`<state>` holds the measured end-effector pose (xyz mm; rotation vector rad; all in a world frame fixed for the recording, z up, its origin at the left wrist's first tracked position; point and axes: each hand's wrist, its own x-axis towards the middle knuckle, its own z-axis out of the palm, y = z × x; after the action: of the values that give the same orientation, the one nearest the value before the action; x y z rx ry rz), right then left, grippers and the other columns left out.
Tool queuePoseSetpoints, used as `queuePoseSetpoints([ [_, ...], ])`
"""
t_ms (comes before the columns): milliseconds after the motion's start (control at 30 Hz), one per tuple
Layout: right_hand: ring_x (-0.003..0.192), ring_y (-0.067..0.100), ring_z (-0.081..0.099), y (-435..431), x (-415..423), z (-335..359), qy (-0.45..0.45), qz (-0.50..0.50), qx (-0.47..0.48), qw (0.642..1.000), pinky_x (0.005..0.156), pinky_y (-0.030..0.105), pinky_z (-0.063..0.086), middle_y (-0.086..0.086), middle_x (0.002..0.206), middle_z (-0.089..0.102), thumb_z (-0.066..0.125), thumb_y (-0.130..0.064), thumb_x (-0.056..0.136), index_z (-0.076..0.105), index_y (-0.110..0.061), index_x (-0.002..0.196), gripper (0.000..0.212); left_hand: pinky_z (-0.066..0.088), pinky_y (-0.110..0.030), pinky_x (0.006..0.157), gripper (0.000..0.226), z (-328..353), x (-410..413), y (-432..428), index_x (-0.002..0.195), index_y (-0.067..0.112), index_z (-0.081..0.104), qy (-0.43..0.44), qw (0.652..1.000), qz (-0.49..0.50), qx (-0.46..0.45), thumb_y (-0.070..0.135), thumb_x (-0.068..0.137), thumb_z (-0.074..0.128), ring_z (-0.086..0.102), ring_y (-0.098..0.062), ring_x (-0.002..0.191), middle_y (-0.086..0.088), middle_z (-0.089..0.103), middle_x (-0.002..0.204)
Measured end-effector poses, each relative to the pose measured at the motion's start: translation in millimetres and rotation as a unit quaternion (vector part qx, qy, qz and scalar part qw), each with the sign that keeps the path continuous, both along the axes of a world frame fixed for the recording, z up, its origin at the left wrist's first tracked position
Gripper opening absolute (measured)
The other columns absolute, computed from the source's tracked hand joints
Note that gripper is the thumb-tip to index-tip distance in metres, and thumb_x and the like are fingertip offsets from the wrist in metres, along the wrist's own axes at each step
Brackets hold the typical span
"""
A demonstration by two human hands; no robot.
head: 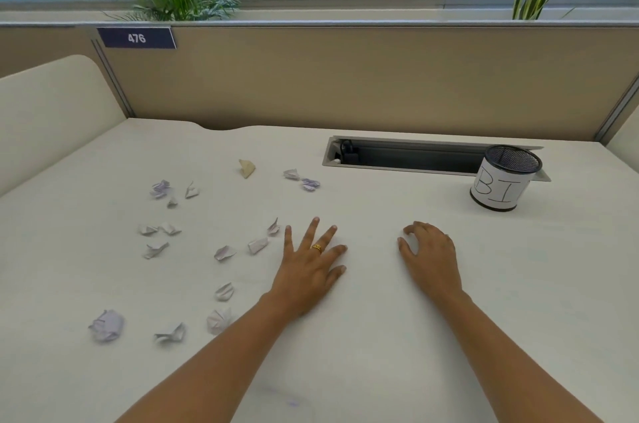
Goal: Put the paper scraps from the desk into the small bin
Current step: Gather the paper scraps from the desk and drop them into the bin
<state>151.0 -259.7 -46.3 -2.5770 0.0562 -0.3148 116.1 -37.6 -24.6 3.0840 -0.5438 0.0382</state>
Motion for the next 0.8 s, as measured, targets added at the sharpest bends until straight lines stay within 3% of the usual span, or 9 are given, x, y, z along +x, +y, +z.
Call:
queuePoseSetpoints([
  [67, 0.128, 0.024, 0.044, 0, 0, 1, -0.001, -0.001, -0.004, 1.000, 0.114, 0.044, 0.025, 0.007, 0.130, 0.056, 0.052, -0.025, 0.091, 0.058, -0.011, 0.112, 0.026, 0.028, -0.064, 0.106, 0.044, 2, 1, 16, 0.111, 0.036, 0.063, -0.011, 0.998, 0.054, 0.043, 0.047, 0.085, 0.028, 0.042, -0.032, 0.134, 0.001, 0.056, 0.137],
  [133, 0.127, 0.024, 0.044, 1, 1, 1, 0.000, -0.002, -0.005, 1.000, 0.114, 0.043, 0.025, 0.006, 0.130, 0.056, 0.052, -0.025, 0.090, 0.059, -0.012, 0.111, 0.025, 0.040, -0.068, 0.092, 0.042, 5, 3, 32, 0.100, 0.035, 0.069, 0.011, 0.991, 0.113, 0.066, 0.045, 0.081, 0.033, 0.054, -0.037, 0.123, -0.003, 0.064, 0.127],
  [167, 0.127, 0.024, 0.044, 1, 1, 1, 0.001, -0.002, -0.004, 1.000, 0.113, 0.043, 0.025, 0.006, 0.129, 0.056, 0.053, -0.025, 0.090, 0.059, -0.012, 0.111, 0.025, 0.040, -0.070, 0.089, 0.044, 7, 3, 39, 0.100, 0.034, 0.069, 0.008, 0.989, 0.131, 0.063, 0.045, 0.081, 0.031, 0.053, -0.040, 0.122, -0.006, 0.064, 0.128],
  [233, 0.126, 0.024, 0.045, 1, 1, 1, 0.000, -0.003, -0.005, 1.000, 0.113, 0.044, 0.026, 0.006, 0.127, 0.057, 0.053, -0.024, 0.090, 0.059, -0.012, 0.110, 0.025, 0.032, -0.068, 0.100, 0.055, 6, 6, 47, 0.118, 0.033, 0.060, 0.011, 0.989, 0.147, 0.032, 0.047, 0.083, 0.020, 0.037, -0.044, 0.135, -0.009, 0.048, 0.143],
  [300, 0.125, 0.024, 0.045, 1, 0, 1, -0.001, -0.003, -0.008, 1.000, 0.113, 0.044, 0.026, 0.005, 0.127, 0.057, 0.053, -0.025, 0.090, 0.059, -0.012, 0.110, 0.025, 0.017, -0.058, 0.115, 0.054, 3, 8, 48, 0.138, 0.030, 0.037, 0.055, 0.984, 0.164, -0.048, 0.045, 0.092, 0.013, 0.012, -0.035, 0.145, -0.005, 0.021, 0.157],
  [333, 0.126, 0.024, 0.045, 1, 0, 1, 0.000, -0.003, -0.007, 1.000, 0.113, 0.044, 0.026, 0.005, 0.127, 0.057, 0.053, -0.025, 0.090, 0.059, -0.012, 0.110, 0.025, 0.015, -0.053, 0.117, 0.047, 0, 9, 46, 0.142, 0.027, 0.030, 0.072, 0.980, 0.170, -0.073, 0.039, 0.097, 0.017, 0.009, -0.030, 0.146, -0.003, 0.017, 0.158],
  [533, 0.125, 0.024, 0.045, 1, 1, 1, 0.002, -0.001, -0.010, 1.000, 0.112, 0.043, 0.026, 0.005, 0.127, 0.057, 0.053, -0.025, 0.089, 0.059, -0.012, 0.110, 0.025, 0.029, -0.035, 0.113, 0.041, 3, 11, 35, 0.139, 0.012, 0.035, 0.043, 0.979, 0.164, -0.113, 0.011, 0.099, 0.029, 0.021, -0.019, 0.143, -0.005, 0.028, 0.153],
  [667, 0.124, 0.025, 0.047, 2, 0, 2, 0.001, 0.002, -0.010, 1.000, 0.111, 0.044, 0.027, 0.007, 0.125, 0.059, 0.046, -0.032, 0.088, 0.060, -0.011, 0.109, 0.033, 0.044, -0.040, 0.098, 0.031, 1, 17, 36, 0.116, 0.002, 0.056, 0.025, 0.978, 0.168, -0.125, 0.002, 0.093, 0.035, 0.049, -0.027, 0.120, -0.013, 0.052, 0.131],
  [800, 0.125, 0.025, 0.046, 2, -2, 4, 0.013, 0.004, -0.006, 1.000, 0.112, 0.045, 0.027, 0.006, 0.126, 0.058, 0.042, -0.035, 0.086, 0.059, -0.012, 0.110, 0.038, 0.048, -0.039, 0.088, 0.027, -1, 23, 42, 0.103, 0.001, 0.062, 0.001, 0.979, 0.159, -0.128, 0.003, 0.091, 0.037, 0.056, -0.029, 0.106, -0.012, 0.060, 0.115],
])
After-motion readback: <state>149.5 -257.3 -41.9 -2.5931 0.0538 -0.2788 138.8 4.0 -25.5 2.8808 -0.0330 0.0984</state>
